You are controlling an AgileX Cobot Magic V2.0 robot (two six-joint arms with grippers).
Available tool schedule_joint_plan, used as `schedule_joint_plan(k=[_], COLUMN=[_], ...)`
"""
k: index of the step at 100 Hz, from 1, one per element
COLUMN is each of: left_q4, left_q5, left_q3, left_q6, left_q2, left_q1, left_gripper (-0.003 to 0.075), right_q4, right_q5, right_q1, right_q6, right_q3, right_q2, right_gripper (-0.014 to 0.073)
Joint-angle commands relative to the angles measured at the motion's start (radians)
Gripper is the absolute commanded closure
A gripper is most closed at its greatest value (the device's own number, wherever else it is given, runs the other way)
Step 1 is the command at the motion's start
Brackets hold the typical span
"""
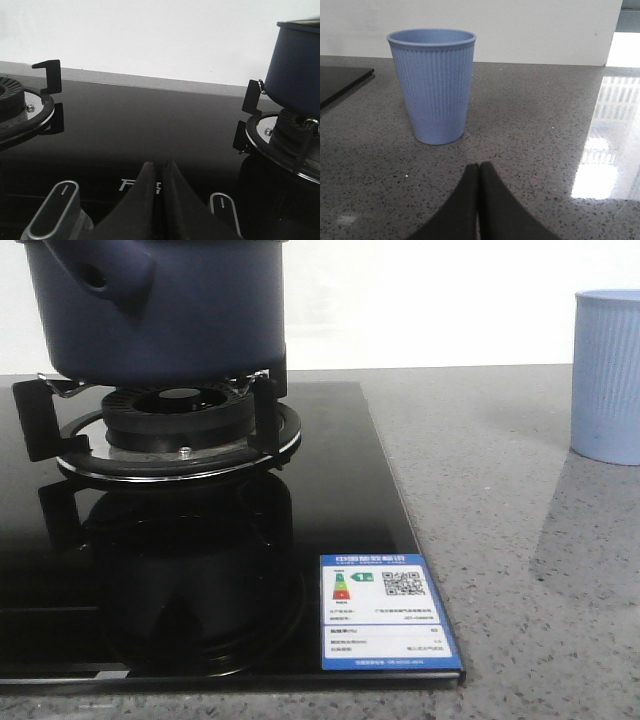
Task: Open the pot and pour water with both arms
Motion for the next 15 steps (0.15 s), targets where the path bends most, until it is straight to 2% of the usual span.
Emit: schedule_joint_plan(k=[1,15], left_q4=[-0.008,-0.008], left_q5=[-0.076,-0.076], left_q3=[0.014,0.014], left_q6=[-0.011,-0.011], left_q2=[-0.024,-0.024], left_q1=[0.000,0.000], left_gripper=[0.0736,0.0736], right_q4=[-0.008,-0.008], right_q5=[-0.071,-0.071], right_q1=[-0.005,-0.005], right_q6=[-0.010,-0.010], right_q3=[0.018,0.018], right_q2=[-0.024,-0.024], right_gripper=[0.0655,0.0655])
